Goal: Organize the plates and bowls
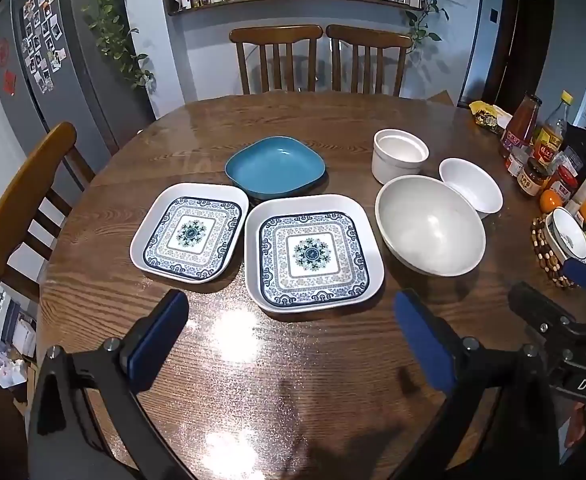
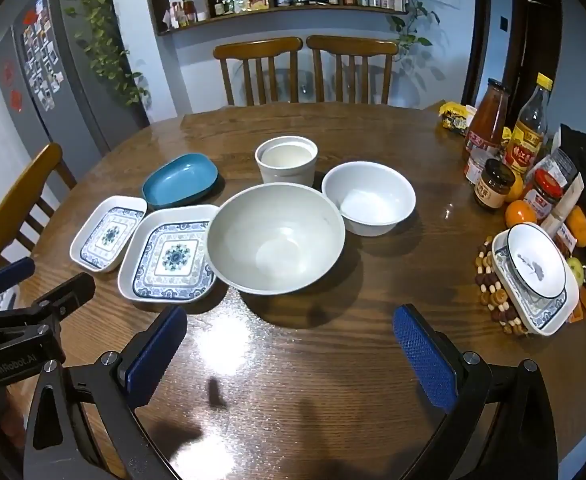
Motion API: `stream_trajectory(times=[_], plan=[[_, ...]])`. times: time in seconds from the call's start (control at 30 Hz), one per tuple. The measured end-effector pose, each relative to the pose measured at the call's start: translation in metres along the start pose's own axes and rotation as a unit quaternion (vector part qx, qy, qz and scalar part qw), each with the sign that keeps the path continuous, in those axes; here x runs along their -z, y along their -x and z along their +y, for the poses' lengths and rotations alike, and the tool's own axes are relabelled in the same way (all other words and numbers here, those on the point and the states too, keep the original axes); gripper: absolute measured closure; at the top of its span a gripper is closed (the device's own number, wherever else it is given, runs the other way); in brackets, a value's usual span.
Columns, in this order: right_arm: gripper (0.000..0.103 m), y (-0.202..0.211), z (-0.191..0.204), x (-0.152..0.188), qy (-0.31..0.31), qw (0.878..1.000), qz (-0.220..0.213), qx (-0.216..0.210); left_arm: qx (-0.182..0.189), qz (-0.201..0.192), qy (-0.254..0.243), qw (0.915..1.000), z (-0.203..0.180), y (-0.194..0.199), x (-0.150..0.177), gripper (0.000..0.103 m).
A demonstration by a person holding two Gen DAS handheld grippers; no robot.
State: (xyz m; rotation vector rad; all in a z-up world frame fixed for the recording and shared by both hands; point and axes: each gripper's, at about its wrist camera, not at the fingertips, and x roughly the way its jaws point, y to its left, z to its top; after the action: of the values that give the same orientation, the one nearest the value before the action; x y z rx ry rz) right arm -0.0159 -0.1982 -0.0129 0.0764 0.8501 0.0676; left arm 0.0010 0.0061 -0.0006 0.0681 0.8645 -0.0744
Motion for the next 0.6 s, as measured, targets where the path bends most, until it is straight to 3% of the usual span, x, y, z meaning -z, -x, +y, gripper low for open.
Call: stream_trajectory(times=[0.6], plan=[[0.0, 0.0002, -0.0017, 0.0014, -0.003, 1.0, 0.001, 0.001, 0.005, 0.001, -0.009, 0.9999, -0.0054, -0.0012, 0.0006, 0.001]])
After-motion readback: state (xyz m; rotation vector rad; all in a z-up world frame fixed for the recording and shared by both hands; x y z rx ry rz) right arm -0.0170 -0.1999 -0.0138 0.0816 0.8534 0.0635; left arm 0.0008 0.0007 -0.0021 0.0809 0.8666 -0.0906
